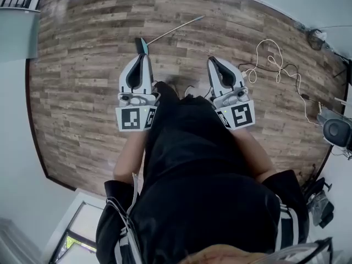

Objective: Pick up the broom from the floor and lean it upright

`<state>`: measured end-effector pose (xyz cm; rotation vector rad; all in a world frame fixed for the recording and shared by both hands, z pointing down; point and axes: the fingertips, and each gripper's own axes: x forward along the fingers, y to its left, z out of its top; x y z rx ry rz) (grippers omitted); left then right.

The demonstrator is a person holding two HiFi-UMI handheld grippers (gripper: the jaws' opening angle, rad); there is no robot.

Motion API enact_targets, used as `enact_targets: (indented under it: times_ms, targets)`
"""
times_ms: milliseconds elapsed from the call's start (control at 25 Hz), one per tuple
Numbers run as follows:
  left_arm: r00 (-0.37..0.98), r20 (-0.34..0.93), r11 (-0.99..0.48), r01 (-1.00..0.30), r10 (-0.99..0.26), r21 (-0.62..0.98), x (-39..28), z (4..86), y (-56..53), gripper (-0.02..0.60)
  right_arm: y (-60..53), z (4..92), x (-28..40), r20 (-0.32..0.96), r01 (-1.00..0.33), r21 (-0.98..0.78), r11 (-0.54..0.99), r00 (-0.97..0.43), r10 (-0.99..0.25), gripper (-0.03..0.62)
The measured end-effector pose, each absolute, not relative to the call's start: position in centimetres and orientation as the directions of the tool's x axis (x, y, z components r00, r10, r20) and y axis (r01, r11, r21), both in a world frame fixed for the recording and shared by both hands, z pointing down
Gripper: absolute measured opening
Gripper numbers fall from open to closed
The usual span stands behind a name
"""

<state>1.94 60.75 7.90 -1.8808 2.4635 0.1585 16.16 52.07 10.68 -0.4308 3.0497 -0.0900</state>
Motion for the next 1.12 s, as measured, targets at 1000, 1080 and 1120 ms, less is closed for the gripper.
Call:
enact_targets:
  times_ms: [1000,1080,1120]
  targets:
    - [-0.122,0.079,0.133,-0.981,-0.989,0.141,-10.8,16.4,47.6,0.018,39.8,13.3,2.4,0.061,-0.431,-0.009,0.902,-0.901,-0.430,0.018]
    - [-0.101,0.095,0.114,-0.983,-0.990,0.143,-12.9,16.9,45.7,0.018,37.6,12.5,0.1,0.039,-0.454,0.027,0.891,-0.890,-0.454,0.018]
    - [-0.092,0.105,0.107,-0.984,-0.990,0.143,-14.1,17.3,44.8,0.018,36.3,12.2,-1.0,0.031,-0.466,0.033,0.884,-0.884,-0.467,0.018]
